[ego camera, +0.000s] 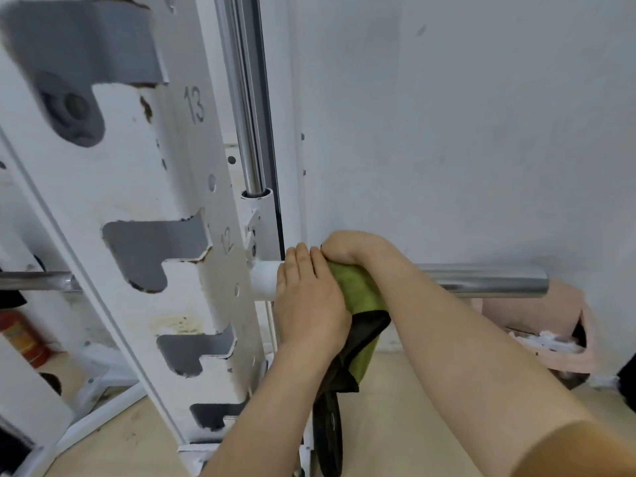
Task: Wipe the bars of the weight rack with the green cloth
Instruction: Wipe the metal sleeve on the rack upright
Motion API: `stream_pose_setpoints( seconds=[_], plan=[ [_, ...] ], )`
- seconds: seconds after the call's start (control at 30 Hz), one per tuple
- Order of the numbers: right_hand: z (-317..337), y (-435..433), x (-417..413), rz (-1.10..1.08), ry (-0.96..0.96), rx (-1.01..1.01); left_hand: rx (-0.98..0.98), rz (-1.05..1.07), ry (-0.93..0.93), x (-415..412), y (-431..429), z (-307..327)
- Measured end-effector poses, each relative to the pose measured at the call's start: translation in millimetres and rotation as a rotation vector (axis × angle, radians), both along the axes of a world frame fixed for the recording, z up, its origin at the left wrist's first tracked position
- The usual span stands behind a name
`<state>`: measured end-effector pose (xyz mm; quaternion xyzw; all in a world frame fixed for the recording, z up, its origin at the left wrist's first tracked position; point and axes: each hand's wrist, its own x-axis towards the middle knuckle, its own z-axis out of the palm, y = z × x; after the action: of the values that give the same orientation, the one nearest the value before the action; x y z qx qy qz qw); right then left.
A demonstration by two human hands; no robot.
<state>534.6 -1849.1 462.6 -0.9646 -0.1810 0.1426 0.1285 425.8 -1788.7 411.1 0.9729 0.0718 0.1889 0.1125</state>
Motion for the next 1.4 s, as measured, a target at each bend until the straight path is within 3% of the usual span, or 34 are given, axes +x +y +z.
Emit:
stream_pose_setpoints(
  seconds=[0.13,0.2,0.27,0.33,0.4,0.47,0.57,0.67,0.83,0.93,1.0,1.07,1.17,1.3,1.4],
  plan=[
    [-20.8,-11.3,14.1,-0.141,-0.172,0.197,0.036,-0.033,-0.021,-23.3,1.3,-25.3],
    [-17.7,-11.6,14.6,-0.245,-0.348,0.285,0.049,-0.074,-0.057,-41.6,-1.1,-41.8],
    [-11.6,-4.2,-0.1,-0.249,-0.496,0.534,-0.064,-0.117,-0.050,-61.1,-3.2,-57.7],
    [-13.5,8.4,-30.9,-0.093,-0.521,0.690,-0.362,-0.118,0.031,-74.7,-3.8,-65.0],
    [-30.5,22.4,-62.9,0.090,-0.561,0.578,-0.646,-0.008,0.011,-72.4,-2.2,-65.7],
    [-40.2,27.3,-71.8,0.138,-0.647,0.426,-1.176,0.093,0.011,-58.9,-3.5,-48.7],
    [-30.7,29.3,-44.5,0.014,-0.431,0.331,-1.891,0.111,-0.101,-35.7,-5.6,-26.1],
    [-16.6,29.8,-14.0,-0.083,-0.217,0.309,-2.150,0.127,-0.156,-14.8,-8.1,-3.8],
    [-4.5,27.4,7.1,-0.182,-0.003,0.234,-2.173,0.173,-0.198,1.9,-14.6,0.8],
    [0.2,22.5,4.4,-0.247,-0.256,0.434,-2.104,0.100,-0.211,1.6,-15.7,-13.3],
    [-2.9,29.1,-10.0,-0.098,-0.318,0.514,-2.118,0.017,-0.199,-3.7,-11.6,-20.9],
    [-8.1,37.0,-24.4,0.032,-0.198,0.463,-2.212,-0.082,-0.163,-7.8,-4.6,-22.9],
    [-5.8,31.5,-13.0,-0.002,-0.049,0.340,-2.309,-0.120,-0.091,-9.5,-1.2,-19.3],
    [4.3,10.8,4.0,-0.055,0.029,0.071,-2.213,0.073,-0.138,3.4,-11.6,-14.9],
    [0.7,1.6,10.7,-0.052,-0.034,0.007,-2.163,0.111,-0.180,6.8,-15.5,-20.2]
  ],
)
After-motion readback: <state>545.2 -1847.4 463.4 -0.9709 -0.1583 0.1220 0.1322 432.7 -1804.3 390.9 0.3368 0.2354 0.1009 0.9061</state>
